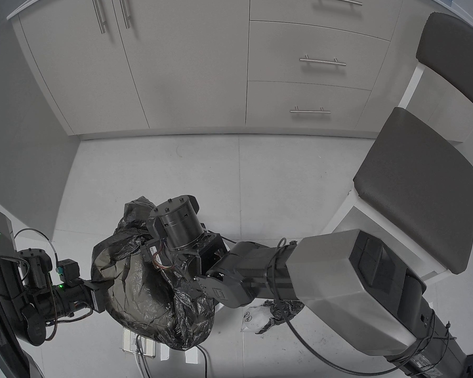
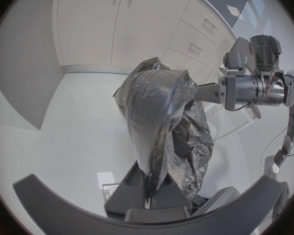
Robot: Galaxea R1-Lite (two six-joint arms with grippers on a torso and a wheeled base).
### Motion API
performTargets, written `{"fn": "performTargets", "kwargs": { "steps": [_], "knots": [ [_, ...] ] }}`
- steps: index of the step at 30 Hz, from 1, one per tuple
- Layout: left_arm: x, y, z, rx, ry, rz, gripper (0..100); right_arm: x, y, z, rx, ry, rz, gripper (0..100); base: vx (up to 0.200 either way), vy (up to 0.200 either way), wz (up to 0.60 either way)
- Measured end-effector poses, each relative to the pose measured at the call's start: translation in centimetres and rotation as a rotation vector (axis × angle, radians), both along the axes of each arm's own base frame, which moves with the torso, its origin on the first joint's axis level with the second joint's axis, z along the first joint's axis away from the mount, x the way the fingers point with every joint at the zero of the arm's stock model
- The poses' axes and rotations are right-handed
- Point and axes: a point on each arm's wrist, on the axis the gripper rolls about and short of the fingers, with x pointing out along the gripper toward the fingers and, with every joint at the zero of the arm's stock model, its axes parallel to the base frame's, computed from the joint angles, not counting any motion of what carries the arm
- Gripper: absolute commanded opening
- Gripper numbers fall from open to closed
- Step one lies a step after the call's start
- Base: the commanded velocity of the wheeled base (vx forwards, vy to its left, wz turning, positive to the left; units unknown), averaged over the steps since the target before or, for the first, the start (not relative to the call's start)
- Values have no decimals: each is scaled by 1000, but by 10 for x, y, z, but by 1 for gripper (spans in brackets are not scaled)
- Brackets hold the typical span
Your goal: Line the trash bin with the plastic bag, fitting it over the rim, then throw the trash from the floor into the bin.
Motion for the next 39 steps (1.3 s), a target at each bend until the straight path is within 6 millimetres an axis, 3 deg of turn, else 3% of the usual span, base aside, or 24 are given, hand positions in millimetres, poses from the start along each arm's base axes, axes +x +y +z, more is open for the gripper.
{"fn": "performTargets", "kwargs": {
  "steps": [12, 29, 30, 39],
  "knots": [
    [1, -4, -3, 0, 14, -21, 0, 7, -11, 17, 22, -12, -24, 100, 0, 0, 0],
    [6, -5, -5, -49, 34, 3, 0, -1, -34, -5, -13, 107, -72, 100, 0, 0, 0],
    [6, -5, -5, -49, 33, 3, 0, 0, -35, -5, -13, 108, -75, 0, 0, 0, 0],
    [6, -8, -4, -64, 37, -2, 0, 13, -39, -8, -2, 103, -98, 0, 0, 0, 0]
  ]
}}
